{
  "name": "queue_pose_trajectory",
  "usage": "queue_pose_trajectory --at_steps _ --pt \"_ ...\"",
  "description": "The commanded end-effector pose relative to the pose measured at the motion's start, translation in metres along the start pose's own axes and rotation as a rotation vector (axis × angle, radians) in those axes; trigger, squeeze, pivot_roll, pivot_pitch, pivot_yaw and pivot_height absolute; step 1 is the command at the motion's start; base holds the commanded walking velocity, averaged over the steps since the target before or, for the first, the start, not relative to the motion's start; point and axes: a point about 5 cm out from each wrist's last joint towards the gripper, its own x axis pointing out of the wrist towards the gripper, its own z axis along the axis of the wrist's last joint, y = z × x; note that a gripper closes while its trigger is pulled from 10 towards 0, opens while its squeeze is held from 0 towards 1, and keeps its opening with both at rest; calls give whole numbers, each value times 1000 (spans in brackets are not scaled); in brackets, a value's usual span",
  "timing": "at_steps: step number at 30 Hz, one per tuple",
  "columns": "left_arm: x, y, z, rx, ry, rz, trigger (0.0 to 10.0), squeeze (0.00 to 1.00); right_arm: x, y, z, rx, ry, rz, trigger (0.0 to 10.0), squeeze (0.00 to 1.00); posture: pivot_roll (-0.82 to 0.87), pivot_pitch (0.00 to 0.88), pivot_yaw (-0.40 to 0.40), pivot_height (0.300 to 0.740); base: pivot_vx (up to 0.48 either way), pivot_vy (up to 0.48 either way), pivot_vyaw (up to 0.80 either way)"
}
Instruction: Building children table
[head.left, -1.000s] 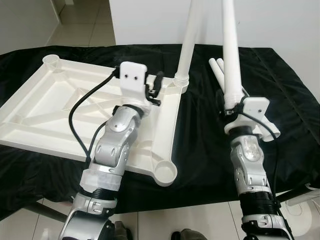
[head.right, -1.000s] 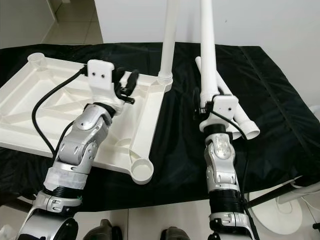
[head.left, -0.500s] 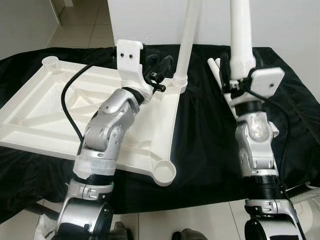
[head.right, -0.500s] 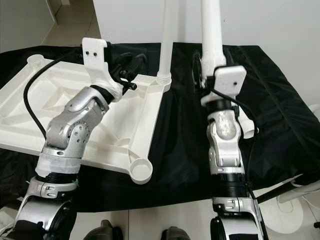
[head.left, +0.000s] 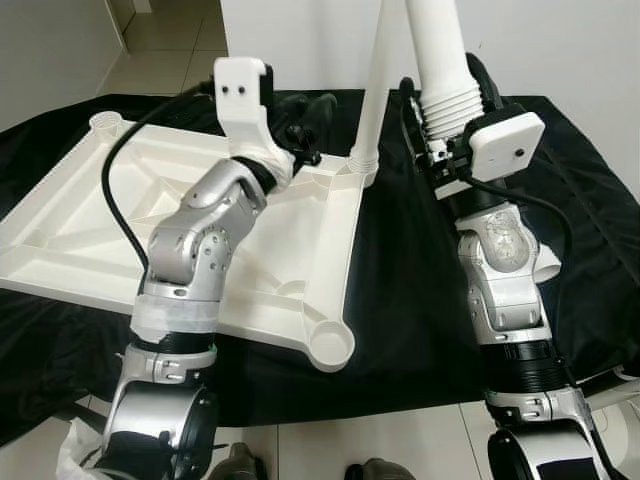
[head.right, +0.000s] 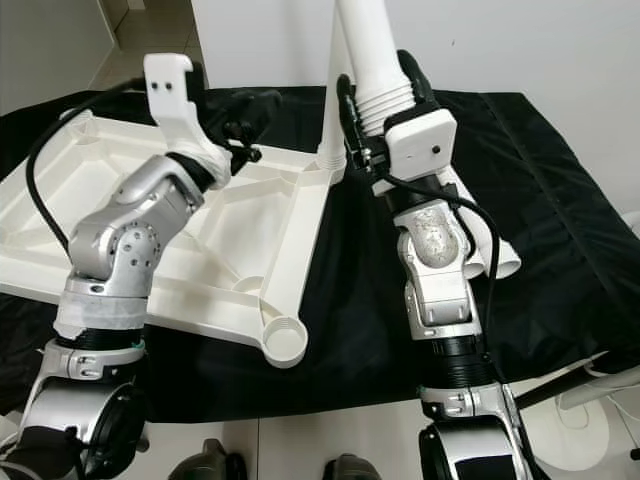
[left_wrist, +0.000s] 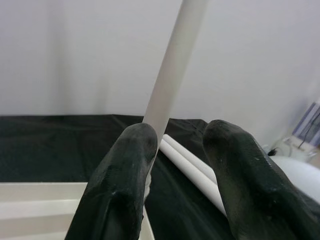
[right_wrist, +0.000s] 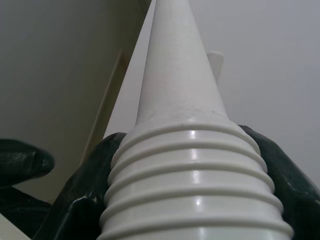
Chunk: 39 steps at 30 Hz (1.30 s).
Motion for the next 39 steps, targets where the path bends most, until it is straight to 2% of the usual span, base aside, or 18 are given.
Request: queue_pose_trajectory --at_steps 1,4,9,10,14,17,18,22,26,33,39 --pt "1 1 5 -33 7 -105 10000 1000 -4 4 4 -8 -18 33 10000 0 -104 13 39 740 0 0 0" --pt "0 5 8 -61 2 -100 10000 1000 -9 7 2 -5 -3 52 10000 0 -106 14 40 740 0 0 0" --pt "-7 19 19 -174 -13 -74 10000 1000 -37 13 -6 5 84 113 10000 0 -107 20 43 740 0 0 0" --pt "-7 19 19 -174 -13 -74 10000 1000 -37 13 -6 5 84 113 10000 0 -107 20 43 740 0 0 0" --pt "-12 22 22 -266 -9 -86 10000 1000 -53 17 -13 14 143 124 10000 0 -107 22 46 740 0 0 0" --pt "-12 23 23 -317 -10 -98 10000 1000 -57 19 -15 19 160 131 10000 0 -104 25 48 740 0 0 0" --pt "-12 21 24 -353 -8 -121 10000 0 -59 22 -17 24 171 140 10000 0 -103 26 51 740 0 0 0" --pt "-13 18 23 -390 4 -157 10000 0 -62 26 -19 31 186 157 10000 0 -103 26 51 740 0 0 0" --pt "-13 9 19 -463 42 -229 10000 0 -65 34 -23 51 207 203 10000 0 -101 24 55 740 0 0 0" --pt "-14 8 24 -541 36 -280 10000 0 -72 43 -24 63 229 260 10000 0 -107 18 60 740 0 0 0" --pt "-14 12 27 -573 34 -276 10000 0 -79 49 -23 55 234 305 10000 0 -111 15 64 740 0 0 0"
